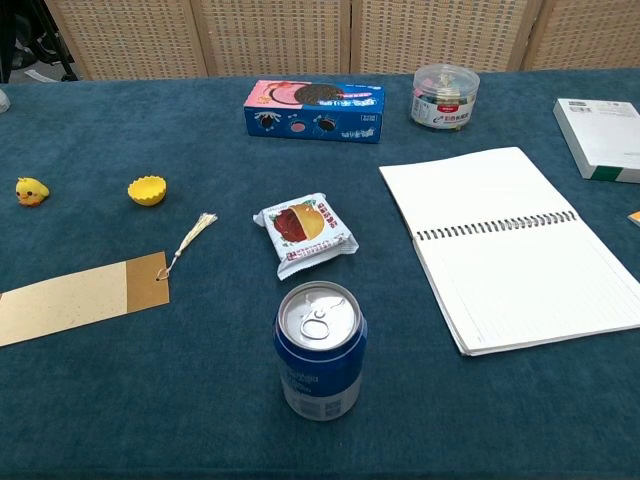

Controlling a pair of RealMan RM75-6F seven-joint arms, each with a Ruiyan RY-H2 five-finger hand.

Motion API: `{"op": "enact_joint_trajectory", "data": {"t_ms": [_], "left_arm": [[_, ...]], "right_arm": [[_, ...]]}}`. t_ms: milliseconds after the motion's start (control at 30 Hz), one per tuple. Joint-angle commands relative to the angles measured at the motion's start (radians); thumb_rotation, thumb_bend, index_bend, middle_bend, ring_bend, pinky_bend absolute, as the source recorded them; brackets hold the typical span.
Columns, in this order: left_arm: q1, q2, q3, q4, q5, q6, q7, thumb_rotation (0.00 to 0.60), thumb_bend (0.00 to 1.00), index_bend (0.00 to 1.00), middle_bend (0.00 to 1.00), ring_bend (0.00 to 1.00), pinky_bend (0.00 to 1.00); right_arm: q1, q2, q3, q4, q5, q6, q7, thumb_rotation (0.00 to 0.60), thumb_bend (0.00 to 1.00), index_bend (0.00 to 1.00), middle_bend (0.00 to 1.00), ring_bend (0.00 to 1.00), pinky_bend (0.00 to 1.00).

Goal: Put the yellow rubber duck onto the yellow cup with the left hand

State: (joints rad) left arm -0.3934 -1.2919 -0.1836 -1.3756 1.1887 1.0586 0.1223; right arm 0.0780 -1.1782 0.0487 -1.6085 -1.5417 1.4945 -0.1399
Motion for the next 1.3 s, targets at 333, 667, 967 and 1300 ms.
{"op": "enact_joint_trajectory", "data": {"t_ms": [333,667,967,1300], "left_arm": [[-0.076,-0.057,-0.018,0.098,-0.101,-0.117,0.030,0.600,0.32,0.29,0.00,0.00,0.00],[-0.112,-0.092,-0.014,0.156,-0.160,-0.191,0.032,0.600,0.34,0.35,0.00,0.00,0.00],[-0.139,-0.118,-0.018,0.194,-0.181,-0.199,0.047,0.600,0.35,0.35,0.00,0.00,0.00],[-0.158,-0.156,-0.014,0.245,-0.208,-0.227,0.045,0.600,0.36,0.36,0.00,0.00,0.00]], "right_arm": [[0.001,0.000,0.002,0.002,0.002,0.000,0.005,0.600,0.00,0.21,0.00,0.00,0.00],[0.001,-0.001,0.002,0.004,0.001,0.001,0.007,0.600,0.00,0.21,0.00,0.00,0.00],[0.001,-0.003,0.004,0.007,0.001,0.005,0.012,0.600,0.00,0.21,0.00,0.00,0.00],[0.000,-0.003,0.006,0.011,0.001,0.009,0.017,0.600,0.00,0.21,0.00,0.00,0.00]]}}
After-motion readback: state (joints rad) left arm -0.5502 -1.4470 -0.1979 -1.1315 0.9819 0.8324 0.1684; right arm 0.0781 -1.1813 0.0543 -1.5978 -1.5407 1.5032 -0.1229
